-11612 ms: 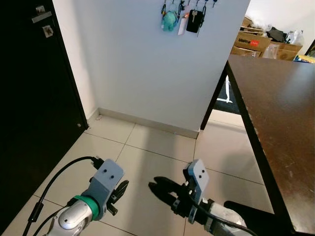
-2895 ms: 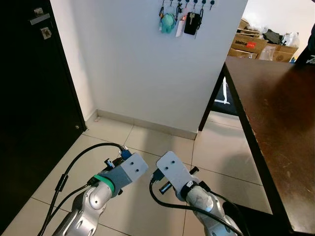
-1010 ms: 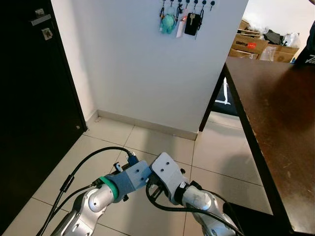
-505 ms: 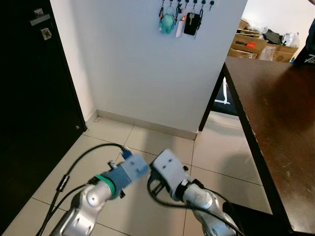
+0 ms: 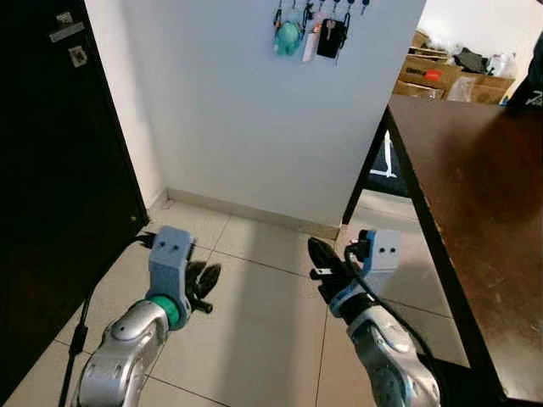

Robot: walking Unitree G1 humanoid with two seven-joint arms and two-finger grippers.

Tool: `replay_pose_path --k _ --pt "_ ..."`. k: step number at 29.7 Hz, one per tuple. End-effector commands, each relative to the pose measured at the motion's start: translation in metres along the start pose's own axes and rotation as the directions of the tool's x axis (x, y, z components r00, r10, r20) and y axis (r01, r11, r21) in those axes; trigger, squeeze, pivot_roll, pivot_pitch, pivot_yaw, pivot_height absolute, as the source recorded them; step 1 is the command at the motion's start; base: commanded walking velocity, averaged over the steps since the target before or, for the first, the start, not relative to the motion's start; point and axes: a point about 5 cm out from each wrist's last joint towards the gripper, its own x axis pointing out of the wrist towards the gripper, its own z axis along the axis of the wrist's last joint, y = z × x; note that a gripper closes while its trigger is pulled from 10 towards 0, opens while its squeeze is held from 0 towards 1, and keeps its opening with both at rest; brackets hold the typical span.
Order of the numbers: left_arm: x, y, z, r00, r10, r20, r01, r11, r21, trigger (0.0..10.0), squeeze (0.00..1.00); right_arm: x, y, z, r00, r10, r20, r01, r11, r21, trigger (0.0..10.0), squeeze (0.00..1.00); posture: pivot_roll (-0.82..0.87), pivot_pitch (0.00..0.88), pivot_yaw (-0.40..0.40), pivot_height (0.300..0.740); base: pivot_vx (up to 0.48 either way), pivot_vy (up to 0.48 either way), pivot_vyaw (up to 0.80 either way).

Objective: Hang keys on a hook

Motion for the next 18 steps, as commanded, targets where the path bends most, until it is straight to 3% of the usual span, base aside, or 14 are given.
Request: replay_pose_path --k 1,4,5,6,8,9,10,11,14,18 --pt "-0.006 -0.003 0.009 0.997 -0.016 0.076 0.019 0.999 -0.04 10.0 0.0 -0.004 0.004 -0.011 0.996 -0.018 -0.084 0.008 0.993 -0.118 10.0 0.0 0.05 0.053 0.052 0.74 0.0 0.0 0.0" --pt "-0.006 -0.003 0.009 0.997 -0.016 0.076 0.019 0.999 -0.04 10.0 0.0 -0.004 0.004 -0.011 0.996 -0.018 -0.084 0.008 0.993 -0.118 10.0 0.0 0.05 0.053 0.052 0.74 0.0 0.0 0.0" --pt "-0.009 -0.003 0.017 0.992 0.01 0.127 -0.013 1.0 0.023 10.0 0.0 -0.007 0.009 -0.012 0.996 0.042 -0.083 -0.054 0.989 -0.138 10.0 0.0 0.05 0.051 0.051 0.74 0.0 0.0 0.0" --pt "-0.009 -0.003 0.017 0.992 0.01 0.127 -0.013 1.0 0.023 10.0 0.0 -0.007 0.009 -0.012 0.996 0.042 -0.083 -0.054 0.989 -0.138 10.0 0.0 0.05 0.051 0.051 0.74 0.0 0.0 0.0" --pt "-0.015 0.008 0.027 0.965 0.149 0.217 -0.189 0.965 0.182 10.0 0.0 -0.01 0.005 -0.002 1.0 -0.025 -0.008 0.022 0.96 -0.279 10.0 0.0 0.04 0.045 0.055 0.74 0.0 0.0 0.0" --pt "-0.017 0.012 0.03 0.949 0.189 0.254 -0.251 0.938 0.238 10.0 0.0 -0.011 0.002 0.001 0.998 -0.064 0.026 0.069 0.95 -0.306 10.0 0.0 0.04 0.045 0.055 0.74 0.0 0.0 0.0" --pt "-0.02 0.015 0.026 0.941 0.215 0.261 -0.283 0.922 0.264 10.0 0.0 -0.01 0.0 0.002 0.998 -0.051 0.035 0.059 0.958 -0.281 10.0 0.0 0.05 0.042 0.056 0.74 0.0 0.0 0.0" --pt "-0.022 0.017 0.022 0.939 0.224 0.259 -0.294 0.917 0.271 10.0 0.0 -0.01 0.0 0.002 0.999 -0.03 0.035 0.038 0.968 -0.247 10.0 0.0 0.05 0.042 0.056 0.74 0.0 0.0 0.0" --pt "-0.025 0.017 0.011 0.944 0.231 0.235 -0.3 0.9 0.318 10.0 0.0 -0.007 0.001 0.002 0.997 -0.035 0.066 0.052 0.959 -0.277 10.0 0.0 0.04 0.04 0.06 0.74 0.0 0.0 0.0" --pt "-0.025 0.011 0.016 0.942 0.18 0.284 -0.278 0.893 0.355 10.0 0.0 -0.004 0.005 0.005 0.994 -0.037 0.103 0.067 0.95 -0.305 10.0 0.0 0.05 0.037 0.061 0.74 0.0 0.0 0.0"
